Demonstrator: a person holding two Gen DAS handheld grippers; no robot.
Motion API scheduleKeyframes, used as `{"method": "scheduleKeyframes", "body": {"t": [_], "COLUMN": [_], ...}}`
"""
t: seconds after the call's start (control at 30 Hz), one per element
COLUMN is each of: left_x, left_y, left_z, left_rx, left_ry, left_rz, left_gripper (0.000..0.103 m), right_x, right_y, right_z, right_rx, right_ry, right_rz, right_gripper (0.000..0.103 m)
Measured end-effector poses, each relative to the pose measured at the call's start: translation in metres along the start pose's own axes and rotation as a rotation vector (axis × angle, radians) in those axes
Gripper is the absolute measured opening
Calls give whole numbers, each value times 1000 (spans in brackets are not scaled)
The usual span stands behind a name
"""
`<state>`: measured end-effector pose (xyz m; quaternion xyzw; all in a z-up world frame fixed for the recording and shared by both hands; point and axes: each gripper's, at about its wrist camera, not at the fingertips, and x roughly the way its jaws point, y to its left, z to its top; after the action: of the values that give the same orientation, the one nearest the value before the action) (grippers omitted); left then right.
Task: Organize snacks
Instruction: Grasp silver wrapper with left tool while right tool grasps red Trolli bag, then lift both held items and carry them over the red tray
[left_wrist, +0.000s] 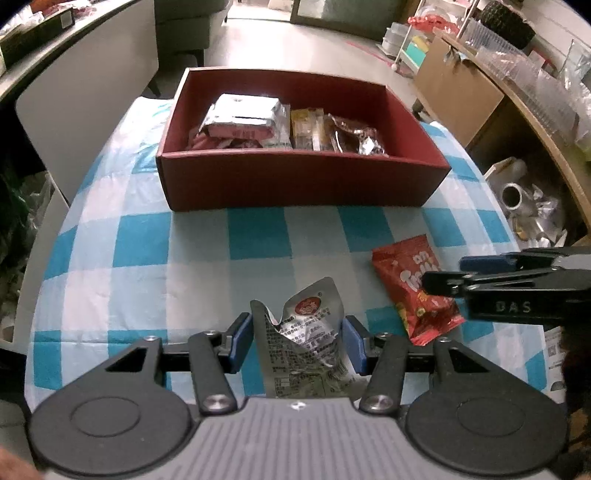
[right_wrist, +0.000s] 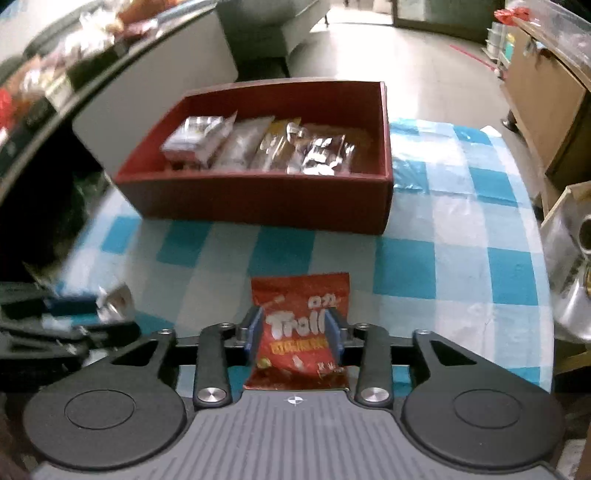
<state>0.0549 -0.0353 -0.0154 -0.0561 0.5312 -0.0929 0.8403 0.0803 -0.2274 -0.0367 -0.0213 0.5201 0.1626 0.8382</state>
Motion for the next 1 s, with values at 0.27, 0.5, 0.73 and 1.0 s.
{"method": "scheduleKeyframes", "body": {"t": [0.27, 0.5, 0.73, 1.0], "left_x": [10, 26, 45, 40], "left_y": [-5, 0, -18, -31], "left_z": [-3, -12, -12, -17], "left_rx": [18, -49, -46, 50], "left_ry": [45, 126, 70, 53], "left_rz": [-12, -37, 84, 87], "left_gripper": [42, 65, 63, 46], "right_x": [42, 40, 33, 19], "right_y": [11, 16, 11, -3], "right_z": [0, -9, -18, -16], "right_rx": [-38, -67, -73, -25], "right_ry": [109, 109, 109, 72], "right_rz": [-45, -78, -87, -51], "right_gripper": [82, 73, 68, 67]}}
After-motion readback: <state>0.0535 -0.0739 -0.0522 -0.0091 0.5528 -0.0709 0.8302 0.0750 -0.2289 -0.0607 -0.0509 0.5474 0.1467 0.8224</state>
